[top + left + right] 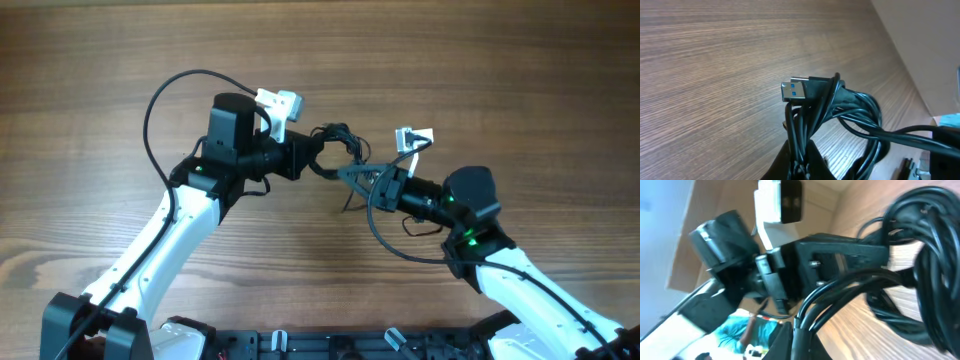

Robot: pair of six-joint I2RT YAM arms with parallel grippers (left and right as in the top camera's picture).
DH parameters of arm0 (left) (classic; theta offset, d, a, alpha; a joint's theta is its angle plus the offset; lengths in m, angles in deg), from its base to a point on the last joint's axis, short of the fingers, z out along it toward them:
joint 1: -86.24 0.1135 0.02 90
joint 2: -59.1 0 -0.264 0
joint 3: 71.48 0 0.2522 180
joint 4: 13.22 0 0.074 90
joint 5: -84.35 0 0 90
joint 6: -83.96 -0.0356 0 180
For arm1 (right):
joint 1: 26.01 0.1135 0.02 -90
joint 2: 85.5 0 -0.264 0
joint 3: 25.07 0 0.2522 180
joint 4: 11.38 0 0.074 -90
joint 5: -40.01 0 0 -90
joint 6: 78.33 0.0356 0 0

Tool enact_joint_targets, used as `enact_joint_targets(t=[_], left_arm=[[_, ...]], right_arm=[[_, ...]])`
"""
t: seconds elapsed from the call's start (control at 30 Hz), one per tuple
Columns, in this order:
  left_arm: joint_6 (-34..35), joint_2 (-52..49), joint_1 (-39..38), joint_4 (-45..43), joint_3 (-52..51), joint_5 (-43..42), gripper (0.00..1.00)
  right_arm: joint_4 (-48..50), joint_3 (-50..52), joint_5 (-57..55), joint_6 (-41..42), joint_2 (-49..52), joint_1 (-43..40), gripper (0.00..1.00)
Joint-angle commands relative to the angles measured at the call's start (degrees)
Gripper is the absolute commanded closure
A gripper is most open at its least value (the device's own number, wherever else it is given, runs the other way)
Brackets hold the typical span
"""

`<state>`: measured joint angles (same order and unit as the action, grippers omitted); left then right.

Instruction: Untangle cables

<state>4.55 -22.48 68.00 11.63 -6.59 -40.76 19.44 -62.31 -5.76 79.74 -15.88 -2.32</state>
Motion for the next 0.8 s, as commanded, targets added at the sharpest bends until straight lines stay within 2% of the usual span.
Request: enact_joint_targets(t=[0.0, 0.07, 0.17, 0.33, 0.43, 0.63, 0.77], left_arm=[[-1.11, -0.26, 0.35, 0.33, 0.31, -0.44, 0.96], [-0.74, -0.24, 0.35, 0.33, 0.31, -2.23, 0.96], [-0.76, -0.24, 0.35, 0.02, 0.31, -7.23, 0.96], [-0.76, -0.24, 0.35, -5.22, 0.31, -16.35, 0.96], [-1.18, -0.24, 0.35, -7.08, 0.31, -17.38, 0.96], [-3.61, -0.24, 0.35, -6.97, 0.31, -17.86, 0.96], [-7.63, -0.24, 0.35, -6.34, 0.31, -24.46, 0.96]], right_arm=[[2.95, -1.27, 1.62, 2.38, -1.38, -0.52, 0.95], [2.86, -1.27, 0.59, 0.94, -1.38, -0.52, 0.95], [-1.11, -1.27, 0.59, -8.79, -1.38, -0.52, 0.95], [-11.06, -1.27, 1.18, -12.31, -1.38, -0.50, 0.95], [-13.84, -1.27, 1.53, -14.14, -1.38, -0.50, 0.95], [-13.68, -1.27, -1.49, -13.53, -1.38, -0.52, 0.95], [-10.69, -1.27, -5.46, -5.01, -1.38, -0.52, 0.95]])
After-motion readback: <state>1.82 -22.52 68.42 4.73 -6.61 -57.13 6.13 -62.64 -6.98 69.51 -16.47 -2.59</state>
